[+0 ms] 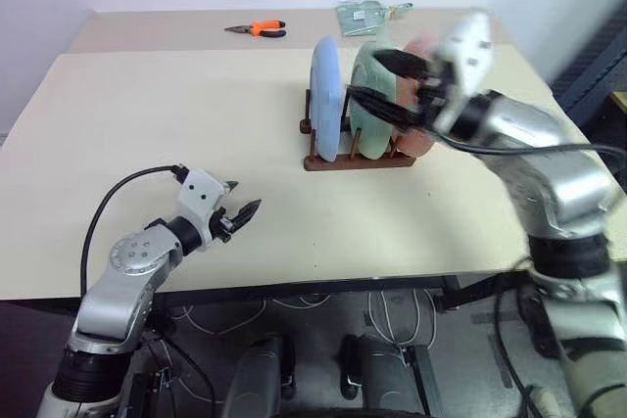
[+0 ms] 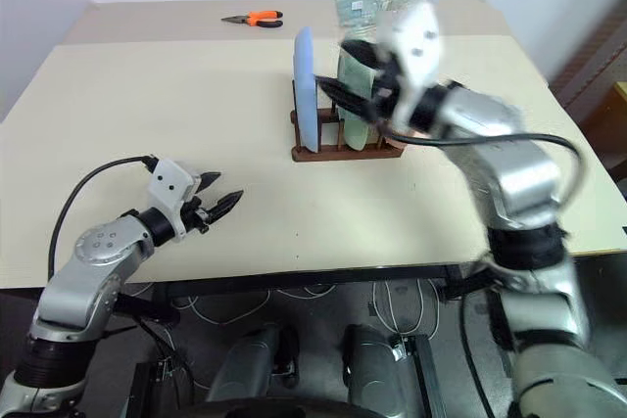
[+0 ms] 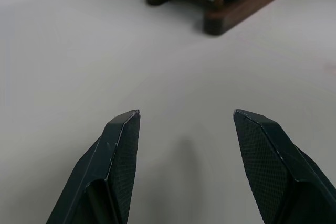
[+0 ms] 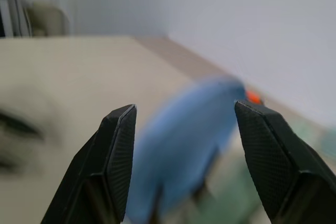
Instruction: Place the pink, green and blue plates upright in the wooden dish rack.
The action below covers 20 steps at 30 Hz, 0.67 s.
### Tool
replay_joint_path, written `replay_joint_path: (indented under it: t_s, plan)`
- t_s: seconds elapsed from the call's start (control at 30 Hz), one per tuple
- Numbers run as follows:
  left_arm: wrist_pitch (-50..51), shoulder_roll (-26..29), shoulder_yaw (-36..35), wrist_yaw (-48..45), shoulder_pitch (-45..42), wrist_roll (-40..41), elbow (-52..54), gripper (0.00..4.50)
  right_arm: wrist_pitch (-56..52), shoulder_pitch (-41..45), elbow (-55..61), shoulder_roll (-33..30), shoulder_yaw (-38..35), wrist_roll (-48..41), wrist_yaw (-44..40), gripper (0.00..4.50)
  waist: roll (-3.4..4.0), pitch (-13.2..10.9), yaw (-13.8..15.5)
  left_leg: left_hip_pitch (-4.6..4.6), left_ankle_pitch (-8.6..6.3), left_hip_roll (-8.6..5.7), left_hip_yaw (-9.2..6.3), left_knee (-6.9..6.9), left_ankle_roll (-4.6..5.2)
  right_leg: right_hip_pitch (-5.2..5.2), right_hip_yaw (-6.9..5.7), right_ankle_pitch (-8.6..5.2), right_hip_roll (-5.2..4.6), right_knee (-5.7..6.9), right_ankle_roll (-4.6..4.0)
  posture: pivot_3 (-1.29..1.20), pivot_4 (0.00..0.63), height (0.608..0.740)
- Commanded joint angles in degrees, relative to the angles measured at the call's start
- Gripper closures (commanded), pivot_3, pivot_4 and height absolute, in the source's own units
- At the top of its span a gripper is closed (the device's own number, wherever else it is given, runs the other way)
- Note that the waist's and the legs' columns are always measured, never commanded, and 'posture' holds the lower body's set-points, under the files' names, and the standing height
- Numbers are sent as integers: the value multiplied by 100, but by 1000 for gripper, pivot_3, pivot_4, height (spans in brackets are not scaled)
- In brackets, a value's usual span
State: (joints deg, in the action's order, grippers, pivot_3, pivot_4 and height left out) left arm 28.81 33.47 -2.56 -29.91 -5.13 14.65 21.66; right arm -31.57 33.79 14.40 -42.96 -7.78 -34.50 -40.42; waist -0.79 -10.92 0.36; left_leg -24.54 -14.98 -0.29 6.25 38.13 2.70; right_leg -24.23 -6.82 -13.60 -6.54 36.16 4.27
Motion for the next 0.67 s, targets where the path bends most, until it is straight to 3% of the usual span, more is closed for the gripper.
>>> replay_joint_path:
  t_s: [0.03, 0.1, 0.23, 0.67]
  plan:
    - [-275, 109, -106, -111, -9, -120, -120, 1602, -237, -944, 108, -639, -1040, -258, -535, 1512, 0, 1, 37, 2, -1, 1, 0, 0, 1, 2, -1, 0, 0, -2, 0, 0, 150, 740]
    - [-345, 102, -89, -137, -82, -151, -282, 1602, -111, -1522, -90, -765, -1221, -59, -620, 1512, -1, 2, 40, 5, -4, 2, -1, 0, 5, 7, -1, 0, -2, -3, 0, 0, 150, 740]
    - [-488, 147, -33, -250, -100, -259, -485, 1602, 289, -1902, -563, -453, -1197, 251, -448, 1512, 6, 4, -17, 12, -6, 2, 1, 1, 7, 9, 3, 1, -4, 0, -1, 0, 150, 740]
    - [-551, 98, 0, -211, 55, -509, -384, 1602, 958, -1827, -1168, 119, -801, 690, -491, 1512, 12, 3, 36, 9, -6, 1, 2, 3, 8, 10, -1, 1, -7, -2, 0, 0, 150, 740]
